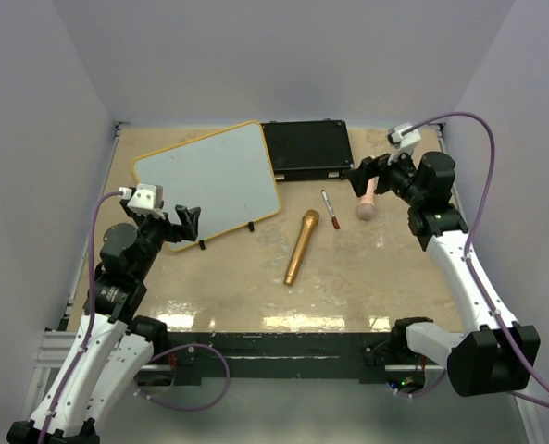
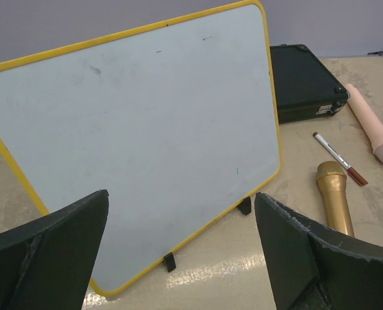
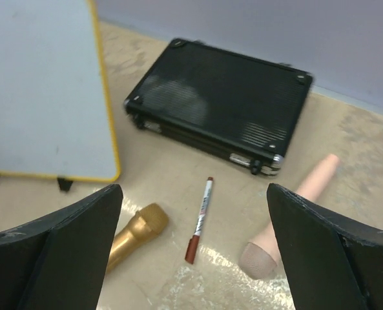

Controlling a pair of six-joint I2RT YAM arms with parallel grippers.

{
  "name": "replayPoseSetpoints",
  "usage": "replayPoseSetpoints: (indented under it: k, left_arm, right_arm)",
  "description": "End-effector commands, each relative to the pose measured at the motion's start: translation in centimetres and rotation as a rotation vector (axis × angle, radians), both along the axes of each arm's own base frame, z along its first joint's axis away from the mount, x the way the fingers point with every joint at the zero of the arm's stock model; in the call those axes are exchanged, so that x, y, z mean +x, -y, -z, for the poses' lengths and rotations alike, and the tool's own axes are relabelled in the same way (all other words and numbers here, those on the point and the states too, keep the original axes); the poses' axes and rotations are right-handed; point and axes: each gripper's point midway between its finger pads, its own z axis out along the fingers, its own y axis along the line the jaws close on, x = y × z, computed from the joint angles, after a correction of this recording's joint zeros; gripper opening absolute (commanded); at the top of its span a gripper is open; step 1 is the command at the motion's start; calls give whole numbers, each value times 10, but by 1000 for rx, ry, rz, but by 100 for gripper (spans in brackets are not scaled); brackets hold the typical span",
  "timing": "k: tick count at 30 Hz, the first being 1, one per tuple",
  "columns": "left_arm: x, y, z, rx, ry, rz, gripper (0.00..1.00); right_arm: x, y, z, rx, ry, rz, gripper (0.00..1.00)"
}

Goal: Write a sentence on the whiteboard
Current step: Pick up the whiteboard marker from the center of the board.

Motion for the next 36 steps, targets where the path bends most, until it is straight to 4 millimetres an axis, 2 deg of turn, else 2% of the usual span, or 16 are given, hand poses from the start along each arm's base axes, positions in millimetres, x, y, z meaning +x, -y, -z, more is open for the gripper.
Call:
replayPoseSetpoints:
  k: [1, 3, 8, 9, 10, 11, 12, 14, 15, 16, 18, 20, 22, 23, 29, 36]
  left_arm:
    - [2, 4, -11, 1, 50, 20, 100]
    - [2, 4, -11, 0, 48, 20, 100]
    - [3, 5, -9, 0, 42, 23, 100]
    - [3, 5, -9, 0, 40, 25, 100]
    - [3, 6, -9, -2, 40, 26, 100]
    - [4, 6, -9, -3, 39, 28, 100]
    - [4, 6, -8, -1, 38, 28, 100]
    - [5, 6, -7, -1, 30, 28, 100]
    - [5, 6, -7, 1, 31, 28, 100]
    - [5, 6, -7, 1, 31, 26, 100]
    - [4, 6, -6, 2, 31, 26, 100]
    - [5, 6, -6, 3, 30, 25, 100]
    - [6, 7, -4, 7, 24, 30, 100]
    - [8, 7, -2, 9, 16, 30, 100]
    - [7, 14, -1, 10, 11, 70, 100]
    - [6, 17, -1, 11, 12, 87, 100]
  right_arm:
    - [-28, -55, 6, -165, 98, -432, 99]
    - [-29, -62, 22, -206, 58, -485, 99]
    - [-5, -58, 50, -233, -72, -442, 99]
    - [1, -60, 50, -243, -77, -431, 99]
    - [8, -61, 60, -260, -107, -413, 99]
    - [8, -74, 65, -280, -118, -421, 99]
    - [16, -71, 66, -319, -123, -359, 99]
    - [21, -88, 78, -336, -158, -338, 99]
    - [29, -85, 76, -348, -164, -284, 99]
    - [35, -87, 90, -354, -202, -274, 99]
    - [45, -85, 95, -355, -236, -229, 99]
    - [53, -83, 118, -381, -296, -209, 98]
    - [61, -87, 123, -403, -315, -192, 92]
    - [65, -88, 135, -421, -352, -188, 90]
    - [84, -81, 180, -489, -461, -124, 71]
    - [88, -74, 224, -551, -556, -112, 59]
